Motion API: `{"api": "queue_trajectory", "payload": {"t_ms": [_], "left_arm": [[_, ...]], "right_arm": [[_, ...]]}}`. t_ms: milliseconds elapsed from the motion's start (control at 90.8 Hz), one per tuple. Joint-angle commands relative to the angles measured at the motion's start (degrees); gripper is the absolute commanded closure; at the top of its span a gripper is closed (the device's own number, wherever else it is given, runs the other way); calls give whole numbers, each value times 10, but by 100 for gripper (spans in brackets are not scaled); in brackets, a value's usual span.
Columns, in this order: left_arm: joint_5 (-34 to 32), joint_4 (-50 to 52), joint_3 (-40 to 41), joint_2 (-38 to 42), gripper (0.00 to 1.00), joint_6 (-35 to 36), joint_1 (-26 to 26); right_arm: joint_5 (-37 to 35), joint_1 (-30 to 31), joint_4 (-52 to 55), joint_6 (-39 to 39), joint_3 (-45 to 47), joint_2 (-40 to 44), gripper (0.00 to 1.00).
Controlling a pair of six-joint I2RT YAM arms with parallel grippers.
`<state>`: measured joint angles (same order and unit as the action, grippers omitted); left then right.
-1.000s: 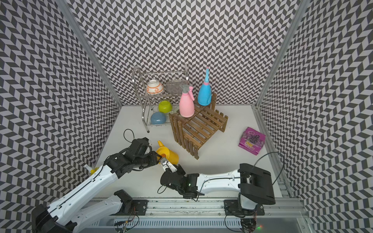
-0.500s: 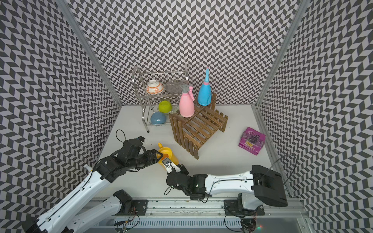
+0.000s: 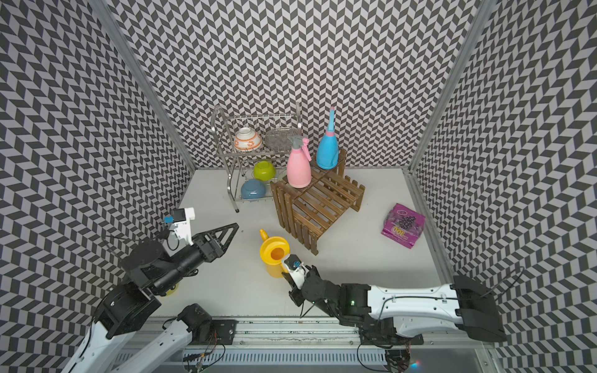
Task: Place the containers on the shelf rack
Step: 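Pick up a container from the center of the board, then place the container on the shelf.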
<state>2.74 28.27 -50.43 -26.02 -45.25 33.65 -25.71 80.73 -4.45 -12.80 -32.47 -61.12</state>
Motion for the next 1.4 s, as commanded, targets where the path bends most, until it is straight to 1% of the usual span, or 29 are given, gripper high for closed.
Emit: {"api": "queue_trajectory", "payload": {"t_ms": [0,176,341,375,540,859,1102,1388], "left_arm": [[-26,-79,16,30,14,16,-1],[-37,-118,52,69,11,7,-1],[-63,-140,95,105,1,-26,-1],[-67,-145,105,113,0,-34,-1],[-70,-155,148,139,0,-61,-1],[-68,-151,187,143,0,-81,-1],[-53,-164,223,137,0,-105,-1],[-43,-174,252,135,0,-122,-1]], "right_arm": [[54,-8,-62,38,15,49,100],[117,-43,-61,45,40,106,100],[169,-98,-51,23,60,155,100],[178,-110,-50,18,64,167,100],[221,-155,-41,4,80,209,100],[279,-230,-21,-10,95,274,100],[317,-282,-8,-16,95,309,100],[353,-328,-3,-23,95,331,100]]}}
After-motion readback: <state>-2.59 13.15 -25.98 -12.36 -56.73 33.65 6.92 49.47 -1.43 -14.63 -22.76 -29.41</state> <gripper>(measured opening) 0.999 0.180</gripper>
